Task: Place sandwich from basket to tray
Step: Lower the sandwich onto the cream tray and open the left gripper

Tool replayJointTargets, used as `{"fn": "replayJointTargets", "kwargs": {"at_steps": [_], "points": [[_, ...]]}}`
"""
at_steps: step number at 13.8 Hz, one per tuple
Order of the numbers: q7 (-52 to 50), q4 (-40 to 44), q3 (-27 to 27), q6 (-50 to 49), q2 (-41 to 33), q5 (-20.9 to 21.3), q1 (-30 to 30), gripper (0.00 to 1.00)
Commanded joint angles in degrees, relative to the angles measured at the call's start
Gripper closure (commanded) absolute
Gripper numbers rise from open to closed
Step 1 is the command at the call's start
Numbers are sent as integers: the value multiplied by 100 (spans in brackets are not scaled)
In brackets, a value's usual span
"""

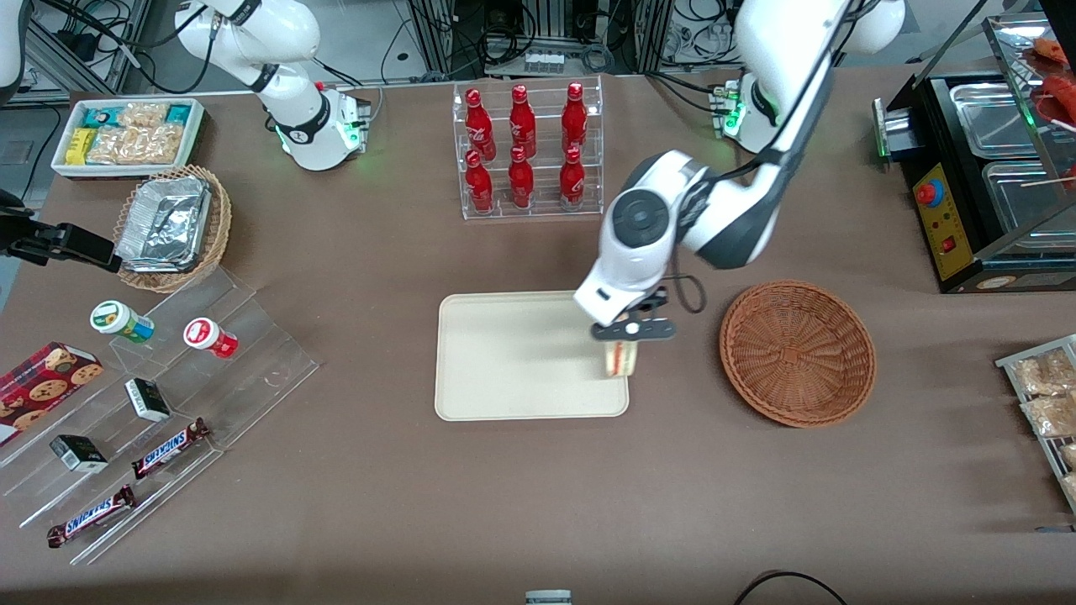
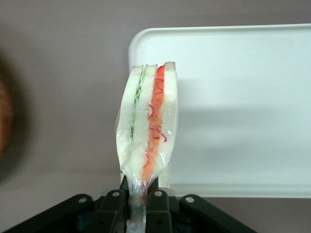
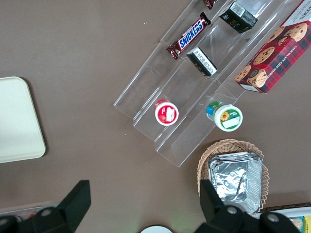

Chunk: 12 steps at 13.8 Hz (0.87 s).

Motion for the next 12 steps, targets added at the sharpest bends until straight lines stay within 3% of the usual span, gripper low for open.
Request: {"fn": "replayJointTargets", "kwargs": {"at_steps": [1,11,12], "points": [[-296,831,75,-137,674,-47,-305,100],[-474,1272,75,276,1414,-38,-535,100],[-439,1272,75,276,1414,-47,-527,49]]}}
